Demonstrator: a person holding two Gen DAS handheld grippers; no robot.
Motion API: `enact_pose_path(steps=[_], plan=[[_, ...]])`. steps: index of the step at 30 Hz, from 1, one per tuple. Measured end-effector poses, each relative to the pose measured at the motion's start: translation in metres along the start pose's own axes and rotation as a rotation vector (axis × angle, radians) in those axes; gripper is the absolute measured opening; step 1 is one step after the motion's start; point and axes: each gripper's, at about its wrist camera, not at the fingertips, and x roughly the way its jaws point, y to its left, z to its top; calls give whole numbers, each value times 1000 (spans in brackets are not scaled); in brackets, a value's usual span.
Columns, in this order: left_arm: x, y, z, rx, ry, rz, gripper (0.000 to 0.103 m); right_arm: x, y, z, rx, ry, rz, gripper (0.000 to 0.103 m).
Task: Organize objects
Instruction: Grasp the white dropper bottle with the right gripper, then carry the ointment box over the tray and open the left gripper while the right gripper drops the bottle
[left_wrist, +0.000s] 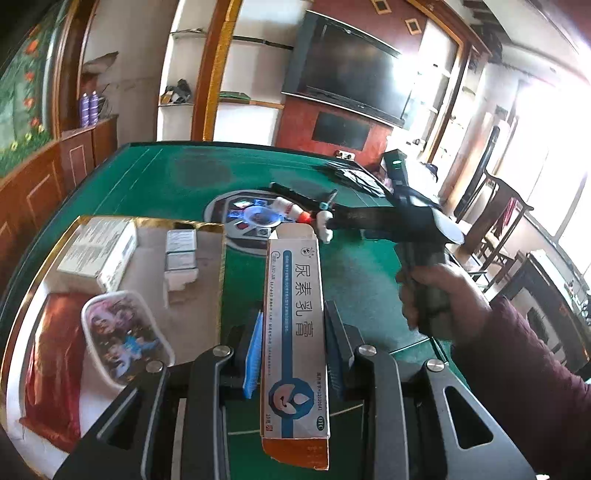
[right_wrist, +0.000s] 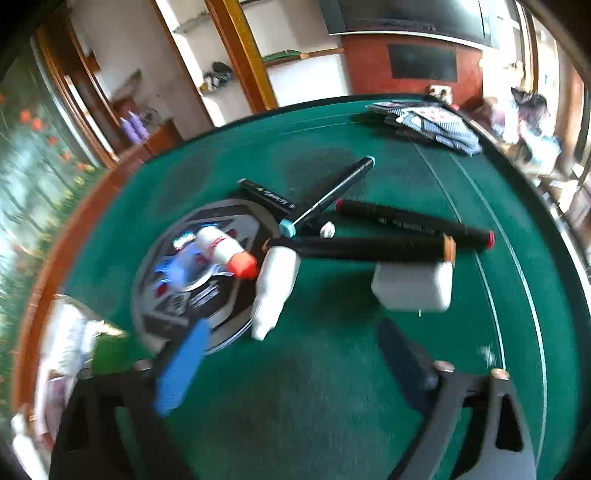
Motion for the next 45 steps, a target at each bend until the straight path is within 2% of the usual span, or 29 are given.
enact_pose_path(steps=[1, 2, 8, 9, 11, 12, 18, 27, 33, 37, 39, 41, 45], plan=[[-3, 5, -1, -6, 0, -1, 29, 7, 1, 3, 4, 19, -8, 51], [-4, 9, -2, -10, 1, -1, 29, 11, -1, 7, 22, 18, 17, 51], [-9, 29, -5, -29, -1, -33, 29, 34, 12, 22, 45, 60, -63, 49], [-8, 31, -5, -35, 0, -38, 29, 35, 15, 24, 38, 44, -81, 48], [-4, 35, -4, -45, 5, -50, 29, 36, 20, 24, 28, 38, -107, 40], [-2, 35, -4, -46, 9, -53, 29, 36, 20, 24, 27, 35, -114, 29], [3, 36, -5, -52, 11, -72, 29, 22, 9, 7, 36, 27, -63, 28], [4, 37, -15, -51, 33, -57, 29, -29, -19, -45, 127, 53, 142, 28], [-16, 45, -24, -72, -7, 13, 29, -49, -17, -72, 157, 83, 277, 28], [-38, 58, -32, -94, -31, 72, 29, -61, 5, -77, 137, 90, 371, 29], [-48, 64, -39, -96, -31, 125, 29, -66, 24, -79, 124, 107, 449, 29], [-53, 74, -47, -101, -21, 176, 29, -68, 41, -81, 104, 115, 501, 29], [-58, 103, -63, -175, 17, 219, 29, -69, 93, -93, 11, 162, 569, 29]])
